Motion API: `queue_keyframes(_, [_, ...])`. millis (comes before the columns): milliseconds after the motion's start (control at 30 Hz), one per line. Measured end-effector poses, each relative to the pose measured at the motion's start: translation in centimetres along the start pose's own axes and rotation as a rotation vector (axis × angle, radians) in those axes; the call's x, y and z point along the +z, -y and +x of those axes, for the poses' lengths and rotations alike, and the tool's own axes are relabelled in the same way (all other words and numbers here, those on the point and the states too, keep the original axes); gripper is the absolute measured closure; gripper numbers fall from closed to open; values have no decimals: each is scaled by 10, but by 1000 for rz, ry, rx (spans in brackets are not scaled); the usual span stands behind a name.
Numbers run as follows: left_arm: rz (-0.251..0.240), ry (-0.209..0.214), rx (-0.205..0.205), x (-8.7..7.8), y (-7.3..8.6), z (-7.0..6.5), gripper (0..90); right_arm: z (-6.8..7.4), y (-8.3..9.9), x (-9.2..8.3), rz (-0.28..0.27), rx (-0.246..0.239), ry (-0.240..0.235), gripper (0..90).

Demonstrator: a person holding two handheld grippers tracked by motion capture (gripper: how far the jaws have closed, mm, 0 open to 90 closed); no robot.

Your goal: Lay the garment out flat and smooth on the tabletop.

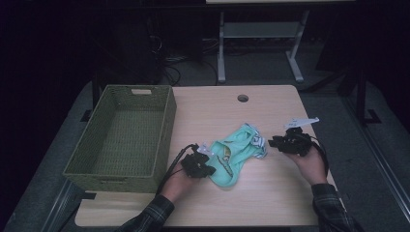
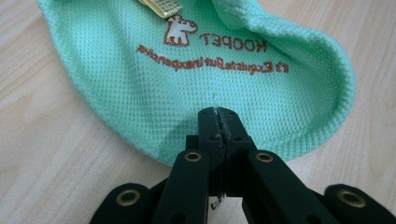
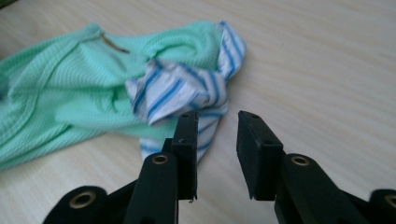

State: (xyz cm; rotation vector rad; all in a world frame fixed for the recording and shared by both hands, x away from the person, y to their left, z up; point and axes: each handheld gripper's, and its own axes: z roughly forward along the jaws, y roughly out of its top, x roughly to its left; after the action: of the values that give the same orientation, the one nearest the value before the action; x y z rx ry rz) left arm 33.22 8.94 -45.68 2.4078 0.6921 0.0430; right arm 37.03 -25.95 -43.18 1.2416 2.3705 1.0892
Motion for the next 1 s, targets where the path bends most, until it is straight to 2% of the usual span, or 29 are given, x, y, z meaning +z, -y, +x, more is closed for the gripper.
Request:
queue_keyframes(100, [-11,4,-13,1,0,0,886,4,9,3,18,3,-6,672])
queue_keyframes(200, [-4,1,-2,0,0,0,885,7,16,5,33,17,-19,657])
queue_keyframes(300, [-9,2,-7,1,0,-1,885,12,21,8,45,33,-36,621])
queue_keyframes(367, [-9,3,-6,1,0,0,885,16,22,10,45,16,-37,593])
queue_keyframes(467, [-7,1,-5,1,0,-1,885,21,19,15,45,23,-39,565])
queue_keyframes(600, [-3,1,-1,1,-1,-1,884,24,15,24,48,8,-32,560])
queue_keyframes(833, [-6,2,-3,1,-1,-1,884,26,16,38,81,-15,-6,623])
queue_keyframes(933, [3,1,7,0,-1,-1,884,27,16,39,83,-33,11,693])
queue_keyframes(1000, [4,1,8,0,-1,0,884,28,16,39,81,-51,27,770])
